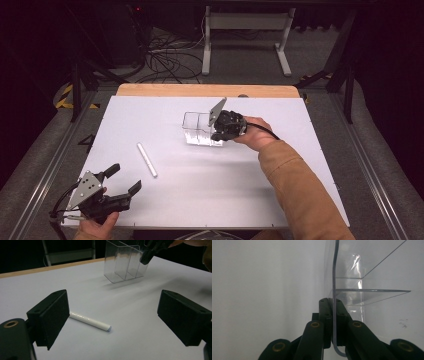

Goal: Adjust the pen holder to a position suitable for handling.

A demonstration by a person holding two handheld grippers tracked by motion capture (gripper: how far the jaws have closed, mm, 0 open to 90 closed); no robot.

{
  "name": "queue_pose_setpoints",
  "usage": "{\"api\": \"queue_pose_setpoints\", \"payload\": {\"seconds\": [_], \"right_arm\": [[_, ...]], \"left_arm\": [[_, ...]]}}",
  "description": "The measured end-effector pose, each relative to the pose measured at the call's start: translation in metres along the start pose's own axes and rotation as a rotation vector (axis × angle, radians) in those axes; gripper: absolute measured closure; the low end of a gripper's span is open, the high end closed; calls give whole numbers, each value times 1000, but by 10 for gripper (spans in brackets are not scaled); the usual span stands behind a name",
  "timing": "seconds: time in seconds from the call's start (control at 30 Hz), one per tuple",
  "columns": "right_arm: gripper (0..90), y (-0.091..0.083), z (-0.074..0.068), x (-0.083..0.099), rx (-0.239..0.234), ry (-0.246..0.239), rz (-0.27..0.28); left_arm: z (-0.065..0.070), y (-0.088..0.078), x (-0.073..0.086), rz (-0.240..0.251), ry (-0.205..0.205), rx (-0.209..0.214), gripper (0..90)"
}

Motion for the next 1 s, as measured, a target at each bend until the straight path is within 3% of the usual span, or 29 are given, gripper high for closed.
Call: {"api": "queue_pose_setpoints", "payload": {"seconds": [0.17, 0.5, 0.73, 1.0], "right_arm": [[882, -8, -9, 4, -17, -6, 20], [883, -10, -37, 14, -112, -10, 18], [883, -5, -45, 17, -151, 0, 10], [883, -3, -45, 23, -157, 21, -2]], "left_arm": [[1, 0, 0, -1, 3, 0, 113], [2, 2, 0, -5, 4, 2, 113], [2, 3, 0, -8, 6, 2, 113], [2, 3, 0, -8, 7, 2, 113]]}}
Point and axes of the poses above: each handheld gripper's, and its own axes: y roughly forward along the jaws, x roughly out of its underside, z roughly to its right, the point moved 1 cm from there along y, roughly forward along the jaws, and after that the axes turned 12 degrees about z, right-handed, at the moved point
